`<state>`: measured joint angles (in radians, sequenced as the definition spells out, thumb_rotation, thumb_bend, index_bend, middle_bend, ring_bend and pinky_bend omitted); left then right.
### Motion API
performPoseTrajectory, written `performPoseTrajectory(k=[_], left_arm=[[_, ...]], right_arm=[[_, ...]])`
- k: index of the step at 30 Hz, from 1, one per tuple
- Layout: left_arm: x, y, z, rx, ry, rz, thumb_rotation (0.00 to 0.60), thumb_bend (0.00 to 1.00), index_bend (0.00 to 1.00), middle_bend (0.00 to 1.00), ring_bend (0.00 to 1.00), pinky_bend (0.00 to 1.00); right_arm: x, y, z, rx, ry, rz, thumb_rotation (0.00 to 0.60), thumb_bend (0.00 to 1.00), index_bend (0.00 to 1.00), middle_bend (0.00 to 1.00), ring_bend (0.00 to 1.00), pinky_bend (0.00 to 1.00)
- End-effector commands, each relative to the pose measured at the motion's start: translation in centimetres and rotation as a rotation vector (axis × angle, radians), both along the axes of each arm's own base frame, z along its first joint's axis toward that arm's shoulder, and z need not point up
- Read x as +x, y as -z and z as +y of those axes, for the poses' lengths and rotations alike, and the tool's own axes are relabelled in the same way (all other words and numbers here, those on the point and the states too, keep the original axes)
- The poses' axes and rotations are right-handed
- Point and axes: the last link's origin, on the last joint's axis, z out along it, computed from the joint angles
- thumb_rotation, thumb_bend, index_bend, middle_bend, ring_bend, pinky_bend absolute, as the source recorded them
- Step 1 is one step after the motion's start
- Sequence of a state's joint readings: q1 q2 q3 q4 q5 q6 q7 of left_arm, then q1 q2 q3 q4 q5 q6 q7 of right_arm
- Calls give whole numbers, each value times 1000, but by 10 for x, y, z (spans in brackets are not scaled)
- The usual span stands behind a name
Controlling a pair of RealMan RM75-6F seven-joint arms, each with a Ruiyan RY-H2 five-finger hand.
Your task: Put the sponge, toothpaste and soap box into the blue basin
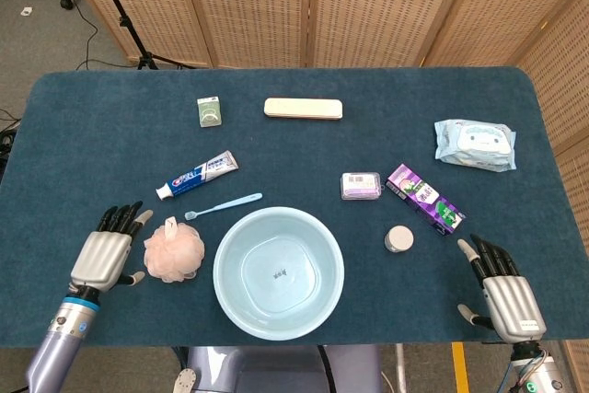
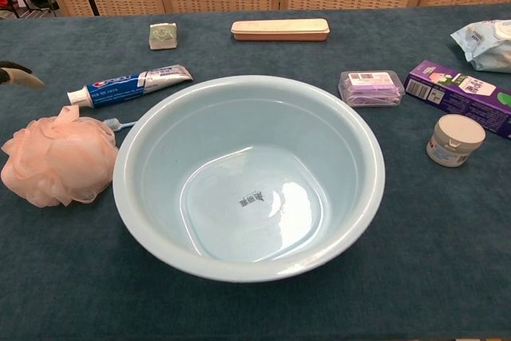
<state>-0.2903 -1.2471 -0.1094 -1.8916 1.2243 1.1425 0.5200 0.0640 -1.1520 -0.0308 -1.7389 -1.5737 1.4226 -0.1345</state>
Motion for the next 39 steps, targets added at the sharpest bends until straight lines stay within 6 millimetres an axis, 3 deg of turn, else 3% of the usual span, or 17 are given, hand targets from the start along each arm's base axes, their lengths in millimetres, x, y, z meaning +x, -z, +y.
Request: performPoseTrajectory(k=[1, 10, 15, 19, 23, 27, 34, 39], left_arm=[[10, 6, 13, -53, -5, -22, 600, 97, 0, 0, 0, 0], [29, 23, 22, -102, 12, -16, 600, 100, 11, 0, 0, 0], [34, 29, 17, -104, 24, -15, 600, 152, 253, 0, 9, 108], [35, 33, 11, -108, 23, 16, 600, 177, 374, 30, 84, 190], [34, 36, 10, -99, 21, 37, 600, 215, 461, 111, 162, 258], [32, 41, 10, -77, 25, 52, 600, 273, 609, 205, 244, 327], [31, 45, 12, -26, 45, 58, 600, 356, 738, 330, 353, 409], [35, 44, 14, 33, 70, 31, 600, 379, 794, 403, 487, 502]], right_arm=[[0, 0, 0, 0, -1, -2, 600, 208, 0, 0, 0, 74], [0, -1, 0, -4, -4, -7, 600, 208, 0, 0, 0, 74], [0, -2, 0, -12, -5, -13, 600, 208, 0, 0, 0, 74], [-1, -4, -1, -22, -4, -22, 600, 208, 0, 0, 0, 74], [-1, -5, -1, -22, -4, -24, 600, 208, 0, 0, 0, 74], [-1, -5, -1, -22, -4, -26, 600, 208, 0, 0, 0, 74], [-1, -5, -1, -20, -1, -27, 600, 208, 0, 0, 0, 74], [-1, -5, -1, -20, 0, -29, 600, 208, 0, 0, 0, 74]])
